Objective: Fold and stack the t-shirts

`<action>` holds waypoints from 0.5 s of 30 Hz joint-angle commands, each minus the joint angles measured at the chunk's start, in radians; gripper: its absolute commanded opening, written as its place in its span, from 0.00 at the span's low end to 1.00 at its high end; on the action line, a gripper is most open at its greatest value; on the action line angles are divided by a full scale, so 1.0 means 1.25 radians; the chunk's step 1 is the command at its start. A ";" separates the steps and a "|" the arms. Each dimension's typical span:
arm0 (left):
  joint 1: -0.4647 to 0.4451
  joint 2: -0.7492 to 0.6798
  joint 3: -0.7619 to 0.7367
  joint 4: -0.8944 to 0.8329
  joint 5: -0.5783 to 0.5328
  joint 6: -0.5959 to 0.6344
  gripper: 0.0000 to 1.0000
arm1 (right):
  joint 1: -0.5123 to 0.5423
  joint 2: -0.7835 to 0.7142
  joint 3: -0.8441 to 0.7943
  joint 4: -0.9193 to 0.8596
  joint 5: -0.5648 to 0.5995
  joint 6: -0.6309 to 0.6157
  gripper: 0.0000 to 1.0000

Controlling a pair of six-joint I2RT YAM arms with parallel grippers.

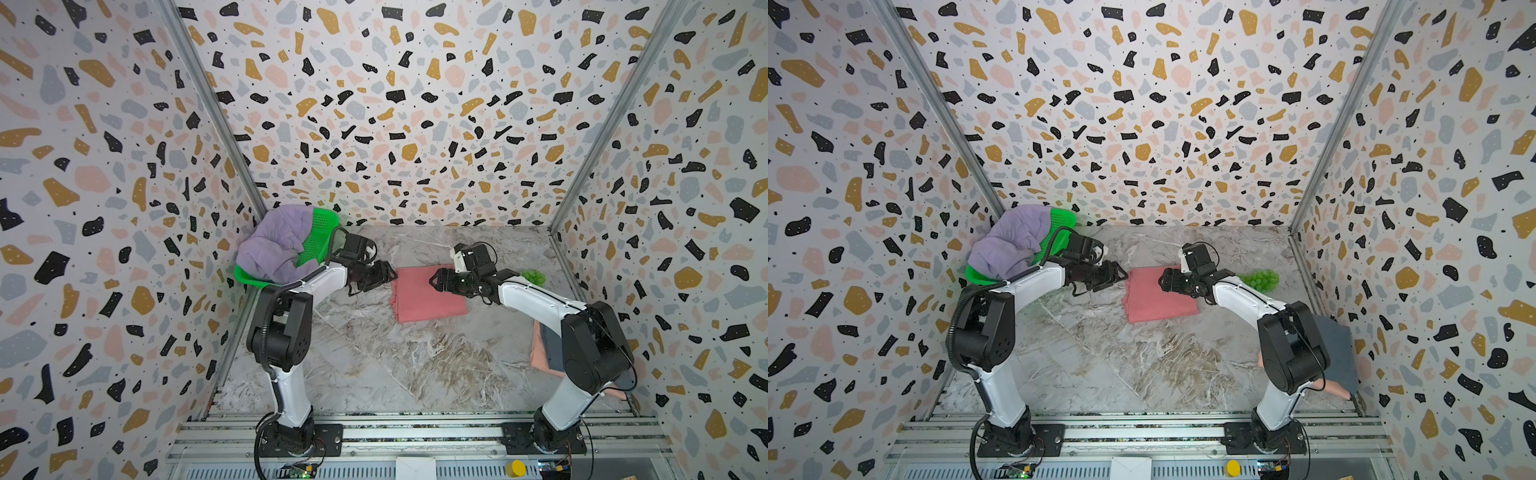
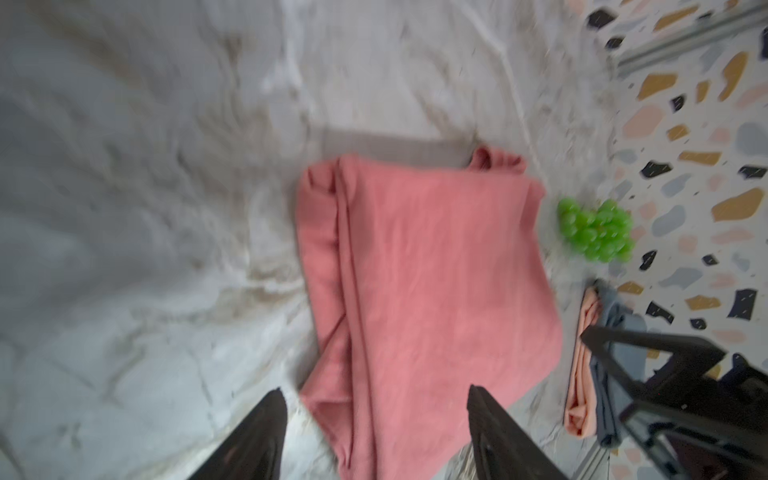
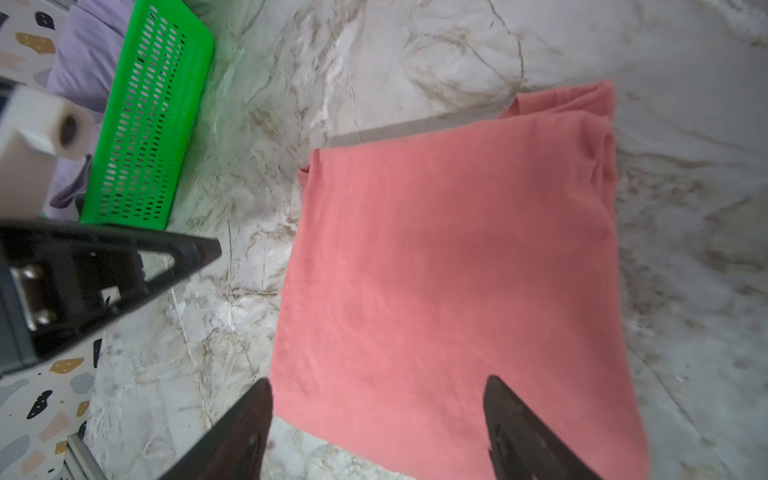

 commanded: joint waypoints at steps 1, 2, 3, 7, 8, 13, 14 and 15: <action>-0.033 -0.054 -0.056 -0.026 -0.017 0.034 0.69 | -0.006 -0.057 -0.075 -0.011 0.006 0.027 0.82; -0.044 -0.064 -0.070 -0.036 -0.022 0.033 0.69 | -0.006 -0.077 -0.099 -0.003 0.003 0.043 0.83; -0.054 -0.074 -0.088 -0.044 -0.031 0.028 0.69 | -0.006 -0.100 -0.132 0.012 0.002 0.060 0.85; -0.074 -0.110 -0.159 -0.018 -0.041 -0.012 0.70 | -0.009 -0.197 -0.260 0.078 -0.003 0.130 0.94; -0.076 -0.112 -0.171 -0.003 -0.037 -0.025 0.70 | -0.012 -0.214 -0.288 0.091 -0.007 0.143 0.97; -0.111 -0.078 -0.197 0.091 0.007 -0.131 0.69 | -0.062 -0.317 -0.431 0.163 -0.077 0.213 0.99; -0.121 -0.075 -0.201 0.114 0.008 -0.151 0.69 | -0.073 -0.338 -0.464 0.192 -0.093 0.236 0.99; -0.133 -0.071 -0.207 0.139 0.007 -0.175 0.68 | -0.082 -0.363 -0.501 0.229 -0.111 0.262 0.99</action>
